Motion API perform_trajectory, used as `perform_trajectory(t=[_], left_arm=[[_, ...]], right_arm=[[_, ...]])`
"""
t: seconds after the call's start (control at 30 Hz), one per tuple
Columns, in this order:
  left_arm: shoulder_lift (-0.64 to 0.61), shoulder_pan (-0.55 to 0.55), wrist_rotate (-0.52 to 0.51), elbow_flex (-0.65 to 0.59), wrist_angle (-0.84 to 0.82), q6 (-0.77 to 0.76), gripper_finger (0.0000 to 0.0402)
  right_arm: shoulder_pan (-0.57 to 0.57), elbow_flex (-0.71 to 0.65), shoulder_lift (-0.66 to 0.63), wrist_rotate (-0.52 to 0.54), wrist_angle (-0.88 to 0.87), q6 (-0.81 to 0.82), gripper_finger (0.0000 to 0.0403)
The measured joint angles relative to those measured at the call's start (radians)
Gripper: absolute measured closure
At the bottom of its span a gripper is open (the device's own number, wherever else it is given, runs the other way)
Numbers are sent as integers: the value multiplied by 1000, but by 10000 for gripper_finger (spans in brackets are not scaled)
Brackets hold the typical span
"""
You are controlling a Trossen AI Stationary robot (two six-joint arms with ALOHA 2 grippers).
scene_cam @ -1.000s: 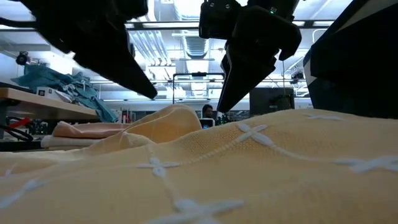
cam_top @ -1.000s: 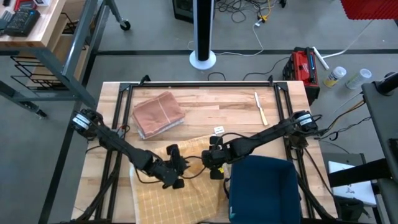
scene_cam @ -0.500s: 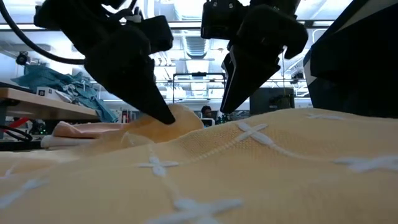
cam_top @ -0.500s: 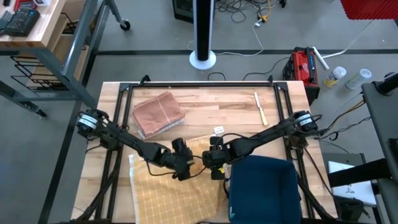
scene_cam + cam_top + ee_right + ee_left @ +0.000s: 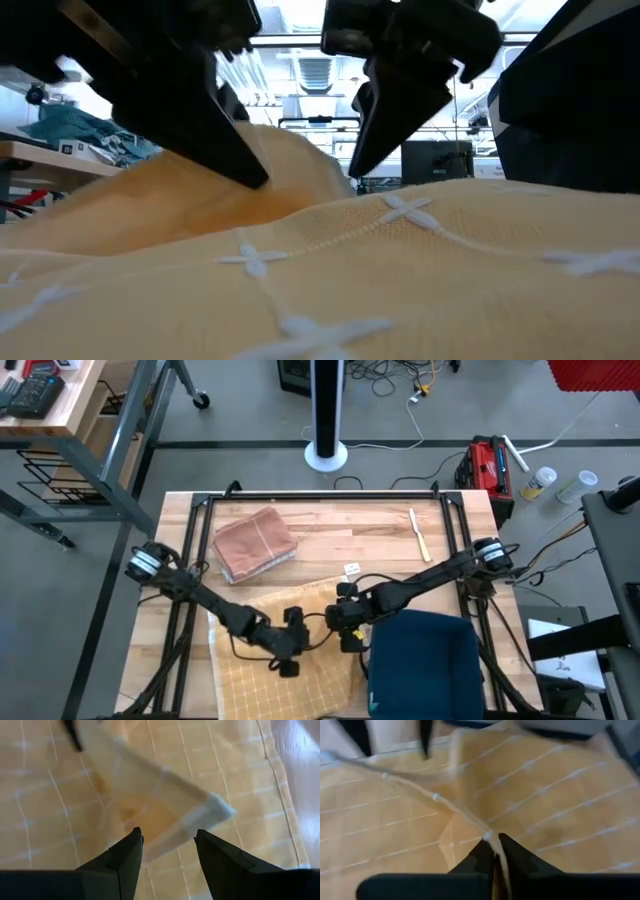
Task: Fold towel
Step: Fold the yellow towel
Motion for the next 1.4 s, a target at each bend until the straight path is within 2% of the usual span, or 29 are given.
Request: perform_trajectory(t=[0.37,0.8,1.03,1.23,1.4], left_arm=[[0,-83,-53,0,48,-78,401],[0,-122,0,0,116,-145,401],[2,-150,-1,0,122,-153,401],[6,-153,-3,0,131,-151,401],[6,-153,-12,0,132,-149,401]], right_arm=[[0,-2,0,5,95,23,222],[-11,-5,95,-84,234,25,222],[-15,-5,167,-217,389,-133,222],[-43,19,209,-330,422,-135,222],[-43,18,251,-535,520,-131,236]])
